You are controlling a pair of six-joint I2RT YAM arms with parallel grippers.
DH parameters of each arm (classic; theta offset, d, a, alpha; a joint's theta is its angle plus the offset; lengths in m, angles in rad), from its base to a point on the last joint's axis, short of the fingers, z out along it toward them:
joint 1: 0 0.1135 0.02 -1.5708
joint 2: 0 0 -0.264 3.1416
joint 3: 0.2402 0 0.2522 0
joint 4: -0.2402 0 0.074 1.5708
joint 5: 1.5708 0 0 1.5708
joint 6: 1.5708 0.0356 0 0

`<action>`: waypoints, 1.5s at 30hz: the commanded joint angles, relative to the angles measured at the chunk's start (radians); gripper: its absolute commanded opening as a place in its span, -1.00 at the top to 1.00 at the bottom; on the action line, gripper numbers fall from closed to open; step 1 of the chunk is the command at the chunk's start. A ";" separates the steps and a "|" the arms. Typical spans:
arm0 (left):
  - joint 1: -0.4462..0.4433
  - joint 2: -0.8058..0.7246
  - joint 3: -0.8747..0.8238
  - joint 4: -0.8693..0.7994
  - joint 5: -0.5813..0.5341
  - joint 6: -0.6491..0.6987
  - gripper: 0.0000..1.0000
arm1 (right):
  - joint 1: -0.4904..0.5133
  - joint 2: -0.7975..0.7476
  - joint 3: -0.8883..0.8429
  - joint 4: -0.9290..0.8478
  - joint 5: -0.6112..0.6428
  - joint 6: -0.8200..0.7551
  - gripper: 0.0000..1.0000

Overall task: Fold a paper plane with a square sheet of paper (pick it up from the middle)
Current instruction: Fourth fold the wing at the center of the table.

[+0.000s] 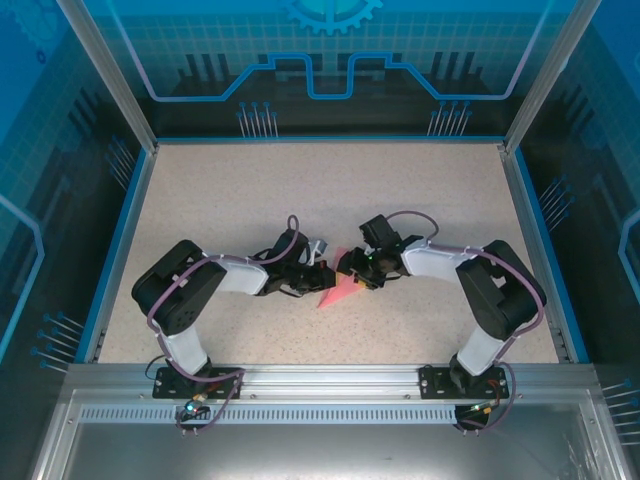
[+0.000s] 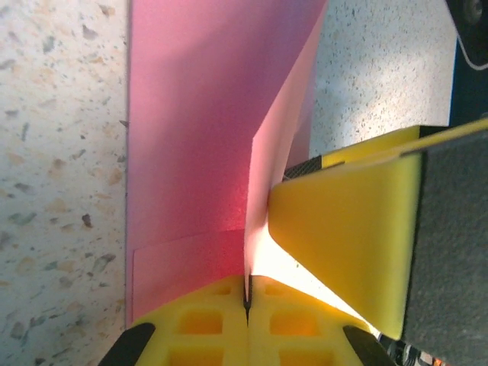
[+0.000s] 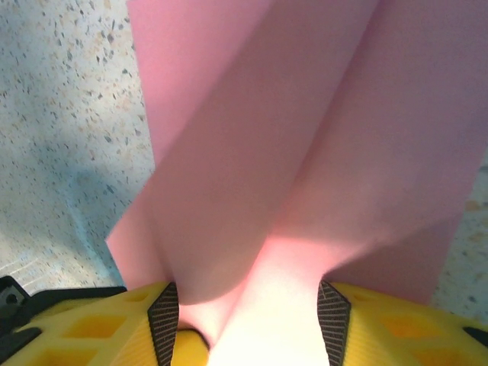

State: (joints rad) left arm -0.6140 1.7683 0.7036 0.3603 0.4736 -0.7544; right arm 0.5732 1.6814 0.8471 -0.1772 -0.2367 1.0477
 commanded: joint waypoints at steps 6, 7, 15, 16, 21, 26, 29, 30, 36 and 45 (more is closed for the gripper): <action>0.026 0.026 -0.028 0.084 0.067 -0.057 0.97 | -0.023 -0.079 -0.036 0.012 -0.011 -0.086 -0.06; 0.027 0.028 -0.030 0.090 0.071 -0.063 0.98 | -0.023 -0.084 -0.035 0.016 -0.012 -0.092 -0.05; 0.031 0.048 -0.047 0.131 0.086 -0.098 1.00 | -0.025 -0.042 -0.010 0.004 -0.020 -0.110 -0.01; 0.033 0.050 -0.047 0.133 0.086 -0.099 1.00 | -0.026 -0.032 -0.006 0.004 -0.022 -0.109 -0.01; 0.034 0.049 -0.052 0.143 0.089 -0.106 1.00 | -0.028 0.001 0.019 -0.001 -0.030 -0.119 -0.01; 0.039 0.051 -0.056 0.156 0.099 -0.115 1.00 | -0.028 0.027 0.026 -0.003 -0.036 -0.120 -0.01; 0.042 0.050 -0.058 0.161 0.104 -0.117 1.00 | -0.027 0.047 0.027 -0.020 -0.031 -0.118 -0.02; 0.044 0.050 -0.058 0.162 0.105 -0.119 1.00 | -0.026 0.055 0.054 -0.031 -0.025 -0.116 -0.02; 0.045 0.053 -0.056 0.166 0.116 -0.115 0.68 | -0.021 0.095 0.082 -0.113 0.014 -0.098 -0.02; 0.048 0.033 -0.057 0.151 0.129 -0.099 0.48 | -0.006 0.117 0.106 -0.159 0.031 -0.074 -0.03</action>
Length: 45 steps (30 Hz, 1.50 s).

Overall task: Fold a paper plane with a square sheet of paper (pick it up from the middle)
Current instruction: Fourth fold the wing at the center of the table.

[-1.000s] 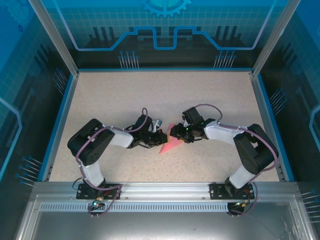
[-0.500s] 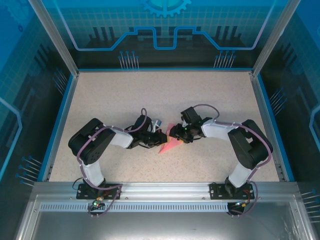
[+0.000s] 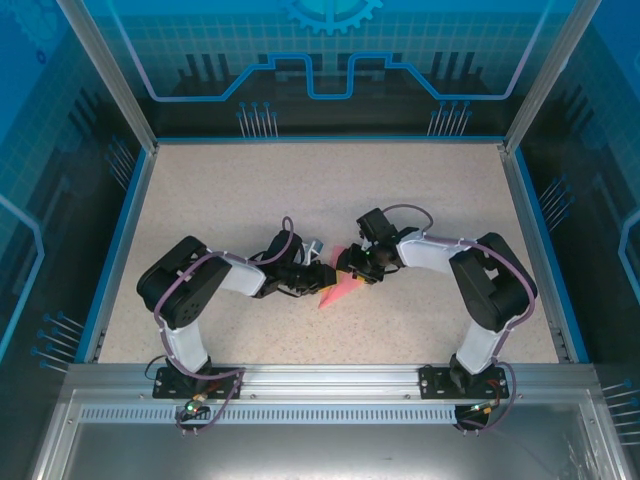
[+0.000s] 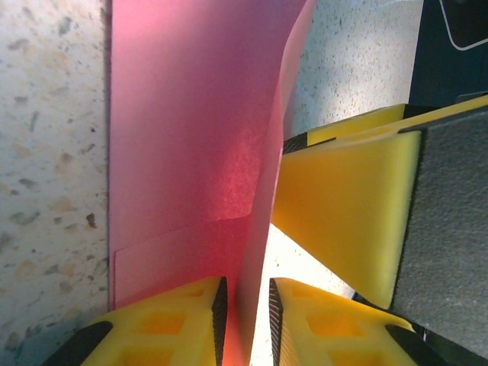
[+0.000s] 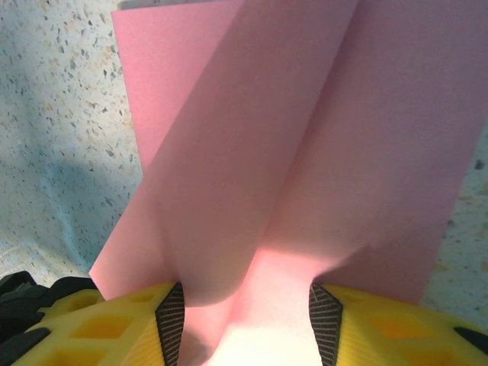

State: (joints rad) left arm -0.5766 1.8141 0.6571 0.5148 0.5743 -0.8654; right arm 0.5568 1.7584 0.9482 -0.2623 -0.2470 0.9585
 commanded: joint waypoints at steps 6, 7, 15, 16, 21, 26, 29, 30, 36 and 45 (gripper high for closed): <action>0.029 -0.114 -0.029 -0.121 -0.010 0.068 0.35 | 0.013 0.044 0.012 -0.105 0.062 0.030 -0.05; 0.032 -0.133 -0.033 -0.140 -0.020 0.079 0.35 | 0.014 0.045 0.012 -0.110 0.064 0.032 -0.06; 0.036 -0.266 -0.059 -0.219 -0.053 0.124 0.38 | 0.020 0.077 0.027 -0.146 0.080 0.063 -0.12; 0.034 -0.268 -0.056 -0.213 -0.046 0.123 0.38 | 0.019 0.080 0.029 -0.150 0.080 0.068 -0.15; -0.005 -0.243 -0.034 -0.198 -0.031 0.130 0.48 | 0.023 0.101 0.037 -0.166 0.080 0.095 -0.25; -0.036 -0.203 -0.008 -0.190 -0.030 0.135 0.59 | 0.024 0.112 0.043 -0.193 0.085 0.109 -0.30; -0.037 -0.186 0.000 -0.200 -0.039 0.138 0.61 | 0.025 0.112 0.046 -0.201 0.092 0.112 -0.30; -0.038 -0.180 0.004 -0.209 -0.044 0.141 0.62 | 0.025 0.113 0.047 -0.204 0.093 0.112 -0.30; -0.037 -0.146 0.020 -0.239 -0.078 0.142 0.70 | 0.026 0.118 0.053 -0.225 0.107 0.105 -0.25; -0.037 -0.121 0.026 -0.262 -0.112 0.146 0.75 | 0.028 0.130 0.058 -0.240 0.116 0.095 -0.19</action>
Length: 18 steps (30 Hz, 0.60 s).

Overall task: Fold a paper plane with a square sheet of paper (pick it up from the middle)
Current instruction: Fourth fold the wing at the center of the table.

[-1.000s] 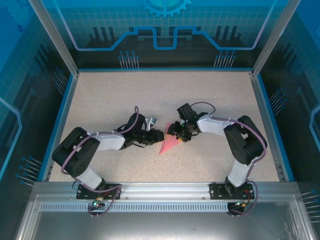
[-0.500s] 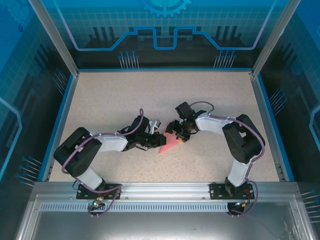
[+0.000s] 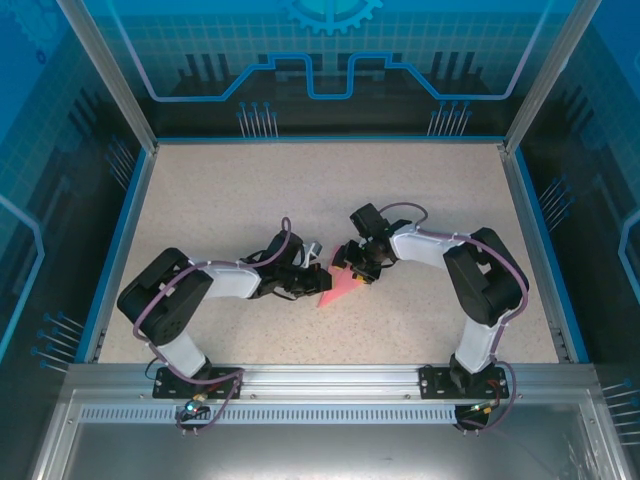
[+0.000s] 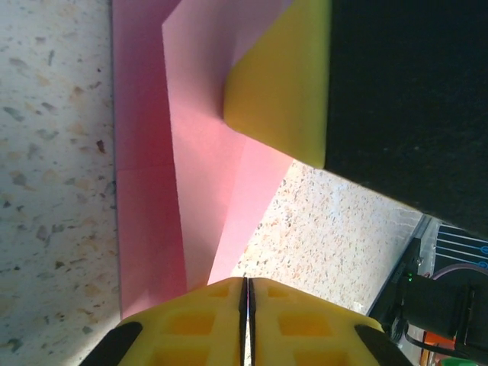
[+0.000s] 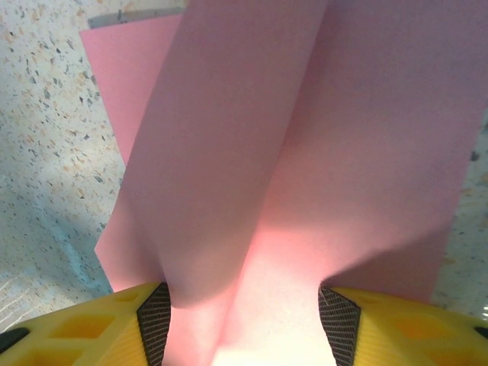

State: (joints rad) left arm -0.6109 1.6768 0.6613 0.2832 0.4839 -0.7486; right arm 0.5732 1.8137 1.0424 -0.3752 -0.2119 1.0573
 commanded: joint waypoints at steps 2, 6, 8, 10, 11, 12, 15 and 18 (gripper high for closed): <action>-0.003 0.018 0.023 -0.036 -0.029 0.031 0.75 | 0.012 0.079 -0.033 -0.132 0.083 -0.006 -0.16; -0.004 0.020 0.026 -0.052 -0.054 0.040 0.76 | 0.013 0.089 -0.018 -0.149 0.084 -0.013 -0.13; -0.003 0.020 0.026 -0.050 -0.057 0.040 0.76 | 0.013 0.093 -0.013 -0.156 0.083 -0.018 -0.10; -0.003 0.025 0.027 -0.046 -0.055 0.038 0.76 | 0.013 0.097 -0.008 -0.167 0.088 -0.020 -0.08; -0.003 0.026 0.027 -0.044 -0.053 0.038 0.76 | 0.014 0.099 -0.004 -0.171 0.090 -0.022 -0.06; -0.004 0.028 0.026 -0.043 -0.051 0.038 0.77 | 0.014 0.102 -0.005 -0.174 0.094 -0.020 -0.05; -0.004 0.029 0.023 -0.043 -0.048 0.038 0.77 | 0.015 0.111 -0.001 -0.183 0.098 -0.022 -0.03; -0.003 0.025 0.020 -0.047 -0.047 0.040 0.77 | 0.017 0.125 0.008 -0.190 0.098 -0.022 -0.02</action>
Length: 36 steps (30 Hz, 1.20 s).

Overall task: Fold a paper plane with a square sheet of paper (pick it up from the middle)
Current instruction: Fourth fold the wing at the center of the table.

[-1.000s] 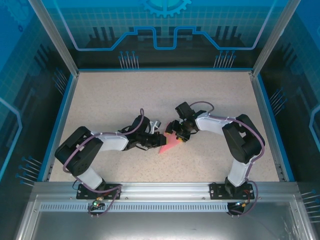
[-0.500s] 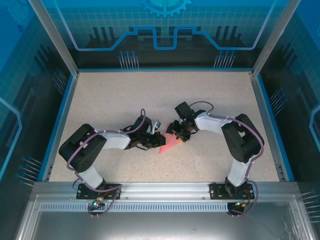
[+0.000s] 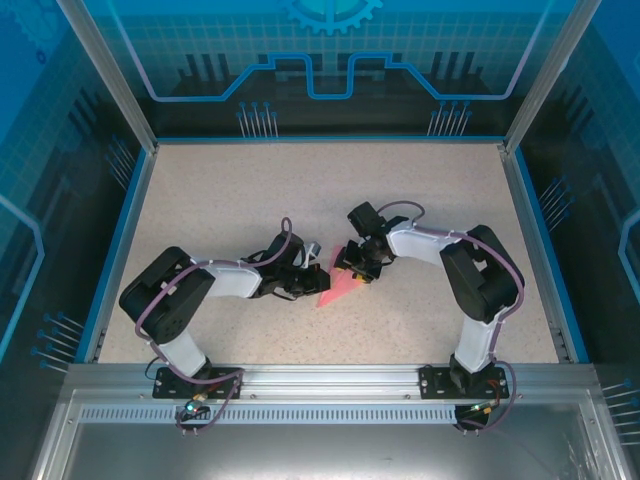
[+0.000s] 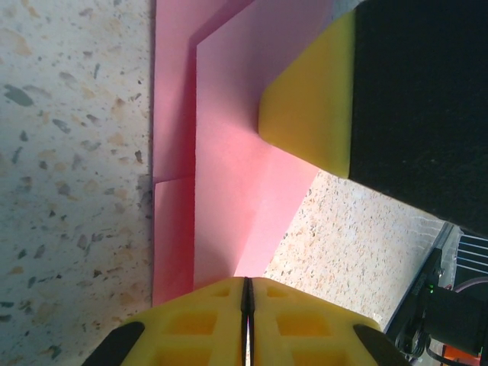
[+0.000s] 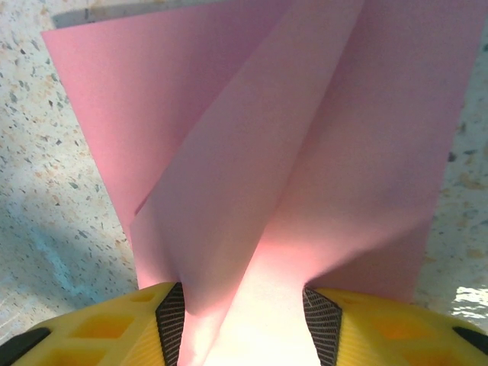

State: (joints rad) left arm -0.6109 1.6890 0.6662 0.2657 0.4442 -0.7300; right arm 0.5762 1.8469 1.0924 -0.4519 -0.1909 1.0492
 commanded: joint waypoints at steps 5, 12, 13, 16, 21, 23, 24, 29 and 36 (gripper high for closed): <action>-0.002 0.003 0.019 -0.043 -0.009 0.030 0.77 | 0.016 0.112 -0.026 -0.127 0.077 -0.021 0.02; 0.003 -0.041 0.037 -0.048 -0.004 0.026 0.74 | 0.019 0.142 -0.003 -0.148 0.071 -0.030 0.01; 0.003 -0.043 0.039 -0.049 -0.002 0.027 0.74 | 0.020 0.147 -0.002 -0.148 0.067 -0.032 0.00; 0.003 -0.036 0.046 -0.041 0.004 0.027 0.74 | 0.022 0.162 0.006 -0.151 0.060 -0.034 -0.01; 0.003 -0.012 0.057 -0.027 0.015 0.024 0.74 | 0.027 0.182 0.021 -0.160 0.054 -0.039 -0.06; 0.003 -0.004 0.062 -0.022 0.016 0.023 0.74 | 0.028 0.187 0.027 -0.162 0.054 -0.038 -0.07; 0.003 -0.001 0.064 -0.022 0.017 0.023 0.74 | 0.027 0.188 0.029 -0.163 0.053 -0.036 -0.07; 0.003 0.016 0.065 -0.038 0.002 0.028 0.75 | 0.028 0.191 0.029 -0.165 0.054 -0.034 -0.08; 0.003 0.034 0.071 -0.059 -0.018 0.034 0.77 | 0.029 0.197 0.032 -0.169 0.057 -0.040 -0.10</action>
State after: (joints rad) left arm -0.6109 1.7054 0.7067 0.2352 0.4404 -0.7250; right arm 0.5793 1.9182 1.1931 -0.5686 -0.1955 1.0275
